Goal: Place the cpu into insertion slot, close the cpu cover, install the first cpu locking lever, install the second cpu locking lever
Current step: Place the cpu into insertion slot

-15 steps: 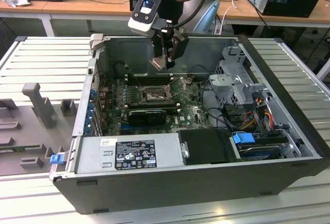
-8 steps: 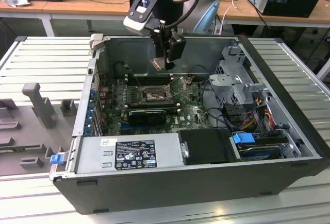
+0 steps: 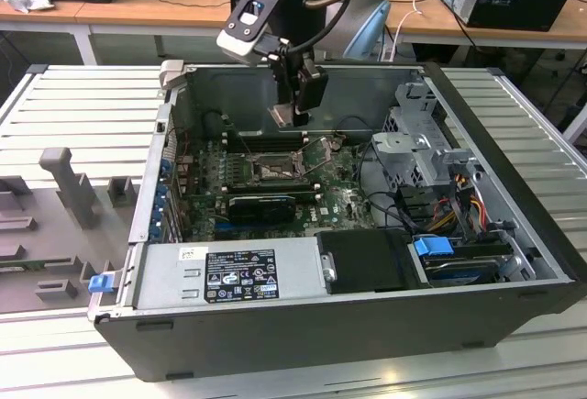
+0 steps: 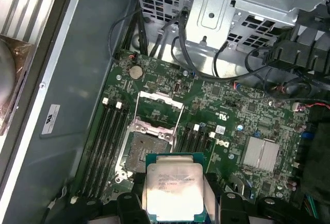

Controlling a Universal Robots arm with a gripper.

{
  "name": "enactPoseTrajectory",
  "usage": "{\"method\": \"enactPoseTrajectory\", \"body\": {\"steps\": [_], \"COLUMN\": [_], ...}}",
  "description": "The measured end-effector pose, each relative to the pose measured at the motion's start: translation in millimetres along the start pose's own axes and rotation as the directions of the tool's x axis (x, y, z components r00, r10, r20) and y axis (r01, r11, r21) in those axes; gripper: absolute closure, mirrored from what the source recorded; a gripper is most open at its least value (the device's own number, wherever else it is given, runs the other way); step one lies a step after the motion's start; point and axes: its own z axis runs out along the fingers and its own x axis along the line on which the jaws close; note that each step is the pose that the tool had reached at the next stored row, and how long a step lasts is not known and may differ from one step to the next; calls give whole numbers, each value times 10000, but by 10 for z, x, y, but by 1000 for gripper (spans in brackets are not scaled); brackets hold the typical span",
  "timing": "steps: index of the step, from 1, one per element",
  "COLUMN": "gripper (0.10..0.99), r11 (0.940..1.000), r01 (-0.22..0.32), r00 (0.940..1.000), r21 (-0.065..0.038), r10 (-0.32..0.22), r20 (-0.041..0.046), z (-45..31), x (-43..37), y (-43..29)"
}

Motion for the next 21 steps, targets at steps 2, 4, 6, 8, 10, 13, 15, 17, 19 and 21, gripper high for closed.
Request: {"method": "enactPoseTrajectory", "body": {"steps": [2, 4, 6, 8, 10, 13, 15, 17, 19, 21], "gripper": [561, 561, 561, 561, 561, 561, 561, 561, 561, 561], "r11": [10000, 9999, 9995, 9986, 9951, 9871, 9841, 9830, 9829, 9829], "r01": [-80, -146, -308, -531, -985, -1601, -1776, -1836, -1843, -1843], "r00": [10000, 9999, 9995, 9986, 9951, 9870, 9840, 9829, 9827, 9827], "r21": [-2, -3, -7, -11, -23, -42, -47, -50, -50, -51], "r10": [80, 146, 308, 531, 985, 1601, 1776, 1837, 1844, 1844], "r20": [6, 12, 28, 48, 87, 139, 153, 158, 160, 159], "z": [14, 27, 43, 55, 74, 97, 103, 122, 142, 159], "x": [0, -1, -1, -1, -1, -1, 0, -1, -1, -1], "y": [-1, -2, -4, -5, -7, -10, -15, -16, -18, -20]}}
